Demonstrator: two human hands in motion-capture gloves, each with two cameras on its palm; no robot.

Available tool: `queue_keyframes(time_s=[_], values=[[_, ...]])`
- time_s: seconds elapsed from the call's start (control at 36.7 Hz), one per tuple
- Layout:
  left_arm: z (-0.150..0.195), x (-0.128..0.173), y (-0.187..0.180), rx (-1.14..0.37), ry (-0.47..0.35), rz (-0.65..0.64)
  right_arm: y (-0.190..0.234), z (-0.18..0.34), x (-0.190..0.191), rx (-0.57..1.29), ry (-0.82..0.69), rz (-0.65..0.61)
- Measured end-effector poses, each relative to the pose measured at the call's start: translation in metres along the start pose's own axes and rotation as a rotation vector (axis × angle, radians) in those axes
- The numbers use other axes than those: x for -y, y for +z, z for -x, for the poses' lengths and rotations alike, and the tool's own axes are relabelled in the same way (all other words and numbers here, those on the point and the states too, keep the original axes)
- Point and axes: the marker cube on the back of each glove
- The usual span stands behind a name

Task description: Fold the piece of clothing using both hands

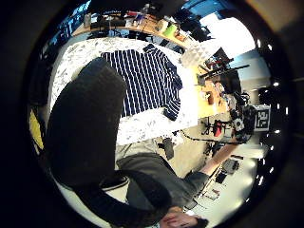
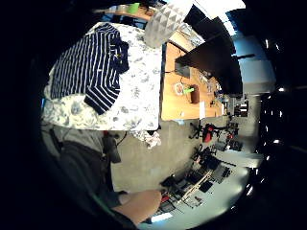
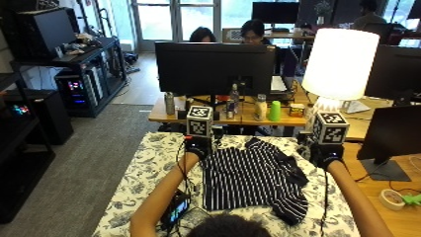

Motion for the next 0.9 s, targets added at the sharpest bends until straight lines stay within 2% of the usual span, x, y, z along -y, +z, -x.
queue_keyframes(time_s=[0.19, 0.52, 0.9], values=[[0.006, 0.008, 0.011, 0.032, -0.028, 0.031, 0.003, 0.002, 0.007, -0.019, 0.005, 0.02], [0.012, -0.002, 0.016, 0.071, -0.034, 0.069, 0.003, 0.002, 0.001, -0.043, 0.017, 0.051], [0.007, -0.007, 0.038, 0.084, 0.013, 0.13, 0.015, -0.012, -0.007, -0.041, 0.03, 0.089]])
